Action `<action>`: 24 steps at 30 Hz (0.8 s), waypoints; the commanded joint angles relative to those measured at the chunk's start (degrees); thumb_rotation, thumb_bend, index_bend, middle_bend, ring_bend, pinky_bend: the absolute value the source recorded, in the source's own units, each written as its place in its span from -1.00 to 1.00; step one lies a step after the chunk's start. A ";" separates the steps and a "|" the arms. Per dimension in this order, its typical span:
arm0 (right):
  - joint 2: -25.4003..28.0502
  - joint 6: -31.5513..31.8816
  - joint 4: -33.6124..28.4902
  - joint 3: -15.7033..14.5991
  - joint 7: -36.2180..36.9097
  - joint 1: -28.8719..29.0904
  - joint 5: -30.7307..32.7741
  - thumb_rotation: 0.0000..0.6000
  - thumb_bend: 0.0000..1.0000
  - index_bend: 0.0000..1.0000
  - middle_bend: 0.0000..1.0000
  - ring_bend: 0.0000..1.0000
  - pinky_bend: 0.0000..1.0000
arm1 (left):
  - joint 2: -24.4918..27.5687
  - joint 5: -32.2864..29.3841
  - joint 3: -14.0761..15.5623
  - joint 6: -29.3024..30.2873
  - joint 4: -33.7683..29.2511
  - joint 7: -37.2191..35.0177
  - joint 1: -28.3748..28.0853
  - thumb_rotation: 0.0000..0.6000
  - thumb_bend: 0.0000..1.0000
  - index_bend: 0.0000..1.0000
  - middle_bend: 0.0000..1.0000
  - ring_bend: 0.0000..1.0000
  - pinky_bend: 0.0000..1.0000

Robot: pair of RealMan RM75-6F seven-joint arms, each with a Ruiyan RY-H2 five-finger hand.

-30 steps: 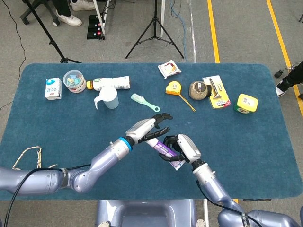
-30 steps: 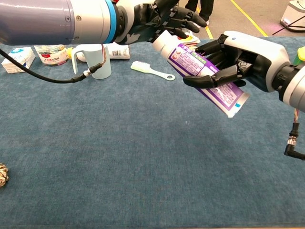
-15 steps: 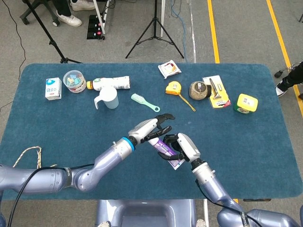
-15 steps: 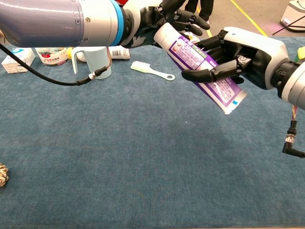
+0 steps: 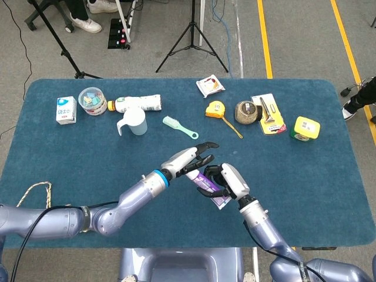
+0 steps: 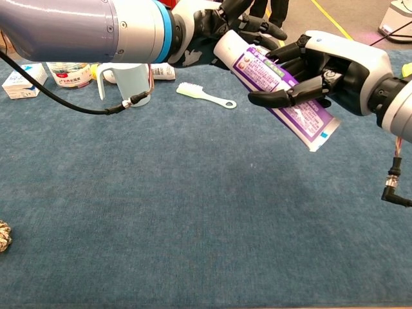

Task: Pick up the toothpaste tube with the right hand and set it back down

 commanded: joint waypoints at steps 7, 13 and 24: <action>0.05 0.18 0.44 0.22 -0.18 0.34 -0.03 1.00 -0.12 0.61 0.85 1.00 1.00 | 1.00 0.16 -0.28 -3.75 0.85 -2.89 -0.36 -1.00 -0.82 -0.87 -0.87 -0.99 -0.53; 1.23 -0.90 2.16 -1.02 -2.33 0.06 1.05 1.00 -0.12 0.61 0.85 1.00 1.00 | 4.28 2.40 -0.95 -1.66 0.30 -2.97 0.98 -1.00 -0.82 -0.88 -0.87 -0.99 -0.53; 3.82 -3.96 6.54 -2.37 -10.24 0.97 3.12 1.00 -0.12 0.58 0.80 0.99 0.97 | 12.85 7.85 0.56 3.85 -3.84 -0.98 6.18 -1.00 -0.82 -0.87 -0.87 -1.00 -0.53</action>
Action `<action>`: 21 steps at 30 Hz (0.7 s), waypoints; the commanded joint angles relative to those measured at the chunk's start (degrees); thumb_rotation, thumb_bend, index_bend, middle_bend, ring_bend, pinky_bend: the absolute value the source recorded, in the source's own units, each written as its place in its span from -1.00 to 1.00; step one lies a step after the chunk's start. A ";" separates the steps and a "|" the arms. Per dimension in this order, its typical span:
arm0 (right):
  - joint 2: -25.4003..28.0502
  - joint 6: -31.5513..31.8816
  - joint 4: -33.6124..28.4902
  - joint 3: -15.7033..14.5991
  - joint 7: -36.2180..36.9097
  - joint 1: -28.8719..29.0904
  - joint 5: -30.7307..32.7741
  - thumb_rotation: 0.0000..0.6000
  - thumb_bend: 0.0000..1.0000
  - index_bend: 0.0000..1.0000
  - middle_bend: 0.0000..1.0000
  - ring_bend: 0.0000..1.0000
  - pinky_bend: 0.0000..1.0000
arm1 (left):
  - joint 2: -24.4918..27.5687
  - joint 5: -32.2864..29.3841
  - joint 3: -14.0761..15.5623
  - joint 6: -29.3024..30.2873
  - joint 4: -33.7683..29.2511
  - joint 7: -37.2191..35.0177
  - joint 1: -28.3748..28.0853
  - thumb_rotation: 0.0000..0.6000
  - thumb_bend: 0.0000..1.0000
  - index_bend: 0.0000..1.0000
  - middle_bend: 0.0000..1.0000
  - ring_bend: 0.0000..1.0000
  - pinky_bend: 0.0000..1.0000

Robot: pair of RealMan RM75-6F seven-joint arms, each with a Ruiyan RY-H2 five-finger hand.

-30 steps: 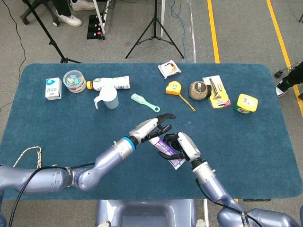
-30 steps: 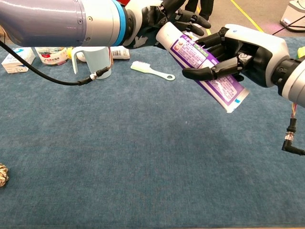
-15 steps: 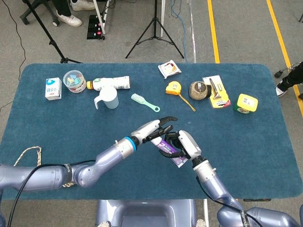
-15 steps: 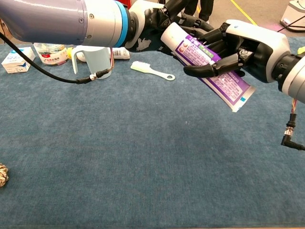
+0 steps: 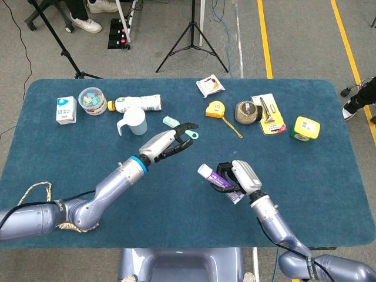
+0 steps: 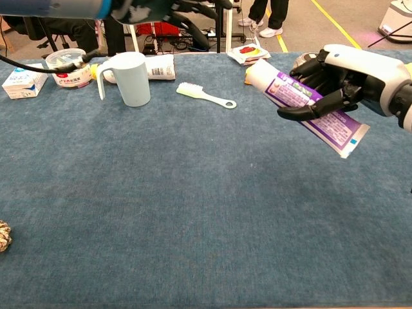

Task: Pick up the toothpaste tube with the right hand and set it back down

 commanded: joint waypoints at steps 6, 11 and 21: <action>-0.75 -3.95 4.05 -0.90 -11.07 2.81 3.18 1.00 -0.12 0.40 0.62 0.82 0.71 | 8.02 6.34 4.08 3.34 -5.19 3.39 5.32 -1.00 -0.82 -0.87 -0.87 -1.00 -0.53; -2.67 -5.12 6.26 -0.87 -15.61 4.05 5.40 1.00 -0.12 0.25 0.49 0.67 0.59 | 10.85 9.74 6.46 6.36 -7.18 5.69 8.12 -1.00 -0.82 -0.87 -0.87 -1.00 -0.53; -4.26 -8.33 9.32 -1.60 -23.47 6.11 9.86 -0.06 -0.12 -0.85 -0.55 -0.34 -0.40 | 14.96 15.74 10.41 10.36 -8.58 6.58 13.86 -1.00 -0.82 -0.87 -0.87 -1.00 -0.53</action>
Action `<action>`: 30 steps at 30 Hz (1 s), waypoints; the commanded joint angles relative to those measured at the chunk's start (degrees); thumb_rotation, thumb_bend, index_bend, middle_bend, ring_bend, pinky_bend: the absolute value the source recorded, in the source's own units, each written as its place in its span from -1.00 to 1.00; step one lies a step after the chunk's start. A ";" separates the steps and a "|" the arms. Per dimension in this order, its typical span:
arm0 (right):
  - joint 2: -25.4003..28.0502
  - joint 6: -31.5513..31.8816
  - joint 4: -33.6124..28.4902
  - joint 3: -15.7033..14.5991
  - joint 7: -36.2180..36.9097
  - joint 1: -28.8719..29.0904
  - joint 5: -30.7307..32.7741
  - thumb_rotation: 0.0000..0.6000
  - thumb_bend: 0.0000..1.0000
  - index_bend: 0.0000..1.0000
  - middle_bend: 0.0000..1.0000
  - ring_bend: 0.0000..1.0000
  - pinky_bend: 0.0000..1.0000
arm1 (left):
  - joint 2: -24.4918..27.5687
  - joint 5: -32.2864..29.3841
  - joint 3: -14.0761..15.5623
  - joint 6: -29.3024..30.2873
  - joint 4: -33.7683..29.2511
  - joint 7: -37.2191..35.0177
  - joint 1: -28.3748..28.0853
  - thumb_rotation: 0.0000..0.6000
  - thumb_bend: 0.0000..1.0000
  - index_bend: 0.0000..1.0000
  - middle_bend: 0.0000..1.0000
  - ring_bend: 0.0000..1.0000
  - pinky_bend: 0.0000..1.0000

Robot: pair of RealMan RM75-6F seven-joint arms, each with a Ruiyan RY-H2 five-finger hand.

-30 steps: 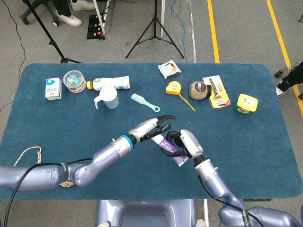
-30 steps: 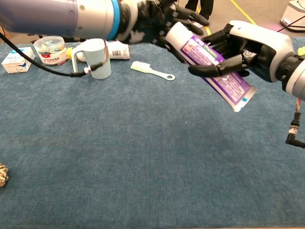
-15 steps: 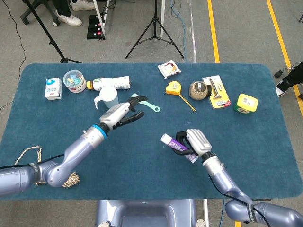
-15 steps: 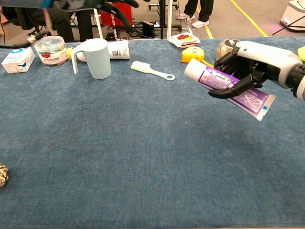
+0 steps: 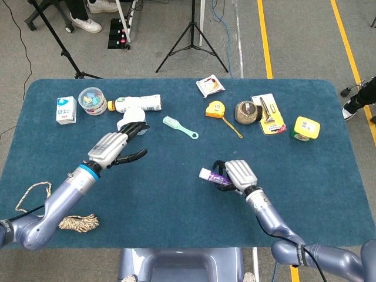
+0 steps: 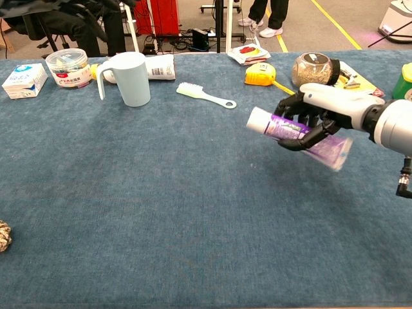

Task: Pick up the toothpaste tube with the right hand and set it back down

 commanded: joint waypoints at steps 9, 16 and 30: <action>2.12 -0.49 -2.73 -0.42 -6.89 0.70 4.83 -0.34 -0.14 -1.00 -0.80 -0.54 -0.52 | 2.37 5.41 2.98 1.87 1.27 -2.31 4.95 -1.00 -0.82 -0.87 -0.86 -1.00 -0.53; 7.34 10.07 -6.60 1.50 1.37 -5.27 -0.05 -0.26 -0.14 -0.55 -0.34 -0.14 -0.16 | 4.08 6.44 6.20 9.07 1.15 3.35 10.37 -0.97 -0.81 -0.77 -0.79 -0.89 -0.53; 10.41 23.88 0.01 0.79 8.88 -15.09 -5.75 0.35 -0.14 0.20 0.28 0.43 0.39 | 3.44 5.96 11.34 24.74 3.10 11.69 23.02 -0.10 -0.80 -0.37 -0.55 -0.67 -0.45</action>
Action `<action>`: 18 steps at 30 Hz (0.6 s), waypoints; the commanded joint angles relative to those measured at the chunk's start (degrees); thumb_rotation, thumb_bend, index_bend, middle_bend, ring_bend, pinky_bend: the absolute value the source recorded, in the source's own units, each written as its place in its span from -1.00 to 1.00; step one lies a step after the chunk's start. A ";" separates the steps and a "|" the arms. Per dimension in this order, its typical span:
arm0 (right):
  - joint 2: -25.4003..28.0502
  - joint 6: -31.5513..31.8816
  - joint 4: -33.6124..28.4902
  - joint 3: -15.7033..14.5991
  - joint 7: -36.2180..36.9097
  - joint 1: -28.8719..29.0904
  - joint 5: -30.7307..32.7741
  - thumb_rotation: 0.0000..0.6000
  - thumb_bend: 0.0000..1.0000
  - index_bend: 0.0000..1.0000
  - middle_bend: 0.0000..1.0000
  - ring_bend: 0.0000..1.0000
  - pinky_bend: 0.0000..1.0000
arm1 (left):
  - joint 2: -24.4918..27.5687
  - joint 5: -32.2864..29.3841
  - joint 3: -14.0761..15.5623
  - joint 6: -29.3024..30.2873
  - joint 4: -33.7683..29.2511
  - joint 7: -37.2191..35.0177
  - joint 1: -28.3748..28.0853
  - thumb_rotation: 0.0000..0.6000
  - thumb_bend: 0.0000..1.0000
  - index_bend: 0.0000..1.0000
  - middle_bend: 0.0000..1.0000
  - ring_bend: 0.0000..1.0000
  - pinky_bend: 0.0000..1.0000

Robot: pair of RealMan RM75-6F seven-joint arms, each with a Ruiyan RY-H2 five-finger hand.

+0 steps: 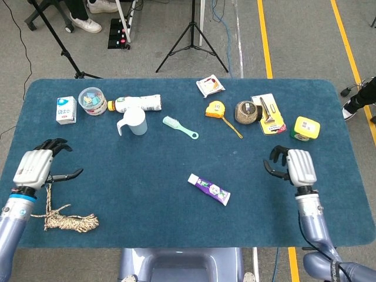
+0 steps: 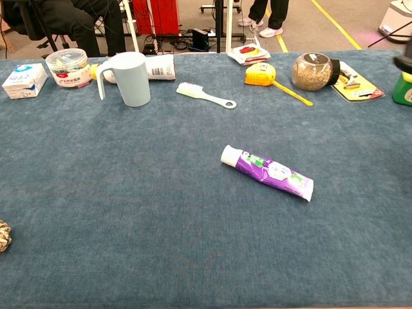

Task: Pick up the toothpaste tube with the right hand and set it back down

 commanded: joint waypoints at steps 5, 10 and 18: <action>2.44 1.88 0.26 -1.97 -2.73 -3.88 0.33 0.38 -0.14 0.22 0.30 0.44 0.39 | -0.06 3.21 2.21 4.68 2.40 -0.58 5.54 -0.09 -0.80 -0.37 -0.55 -0.66 -0.45; 3.29 4.21 0.43 -3.13 -1.95 -7.16 0.12 0.39 -0.14 0.22 0.30 0.44 0.39 | -1.73 8.35 2.80 11.53 4.14 -3.11 10.28 -0.10 -0.80 -0.37 -0.54 -0.66 -0.45; 5.15 8.18 -1.00 -5.13 -2.88 -12.12 -1.03 0.39 -0.14 0.21 0.30 0.44 0.39 | -2.58 13.74 4.81 16.38 5.54 -6.76 16.06 -0.10 -0.80 -0.37 -0.50 -0.63 -0.45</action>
